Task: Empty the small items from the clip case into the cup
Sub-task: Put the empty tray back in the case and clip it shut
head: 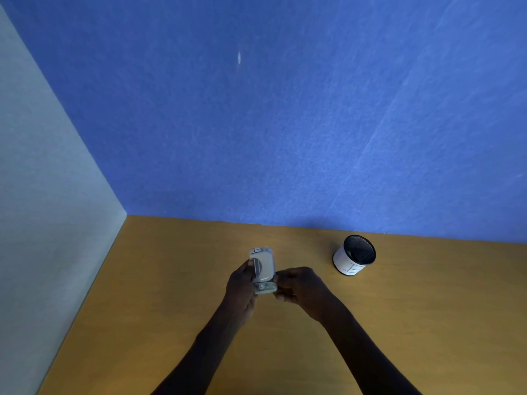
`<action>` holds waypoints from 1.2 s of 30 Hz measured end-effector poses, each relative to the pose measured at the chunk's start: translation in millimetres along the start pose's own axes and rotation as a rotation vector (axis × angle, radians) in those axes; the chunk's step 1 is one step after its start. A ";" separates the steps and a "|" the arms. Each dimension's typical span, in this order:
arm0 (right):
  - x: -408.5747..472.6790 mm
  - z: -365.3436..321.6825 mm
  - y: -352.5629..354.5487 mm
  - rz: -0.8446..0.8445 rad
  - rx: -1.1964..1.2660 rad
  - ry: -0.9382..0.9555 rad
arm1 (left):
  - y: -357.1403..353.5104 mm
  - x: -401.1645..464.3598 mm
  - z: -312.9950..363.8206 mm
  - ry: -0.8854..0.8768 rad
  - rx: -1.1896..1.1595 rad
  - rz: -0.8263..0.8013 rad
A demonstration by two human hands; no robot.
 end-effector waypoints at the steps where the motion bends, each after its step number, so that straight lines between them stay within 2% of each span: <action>1: -1.6 2.5 -1.5 -0.014 0.021 -0.008 | 0.0 -0.1 0.9 -0.005 0.006 0.000; 6: -7.3 3.1 -5.3 -0.060 0.043 0.009 | 0.3 -1.1 2.4 -0.001 -0.025 0.020; 11: -8.0 0.1 -2.1 0.098 -0.059 0.048 | -3.3 -4.1 4.8 0.009 -0.070 -0.015; 16: -6.4 -5.1 2.9 0.174 -0.008 0.039 | -9.1 -7.0 2.3 0.039 -0.136 -0.117; 20: -4.5 -8.7 11.6 0.169 0.076 0.013 | -14.3 -10.8 0.4 0.026 -0.147 -0.227; 24: -5.9 -8.6 12.7 0.178 0.111 0.033 | -14.3 -5.6 -2.5 -0.008 -0.129 -0.213; 31: -9.5 -6.8 5.5 0.254 0.100 0.060 | -4.1 -1.1 -6.1 -0.198 0.039 -0.121; 36: -6.8 -7.2 3.5 0.388 -0.079 0.061 | -1.3 -0.6 -9.0 -0.227 0.050 -0.127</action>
Point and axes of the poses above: each hand's wrist, its own x-axis towards the middle knuckle, its own y-axis out of the back of the hand, z = x × y, the point moved 6 cm from there along x, towards the middle knuckle, and after that the axes turned 6 degrees about -y, right-handed, at the moved point
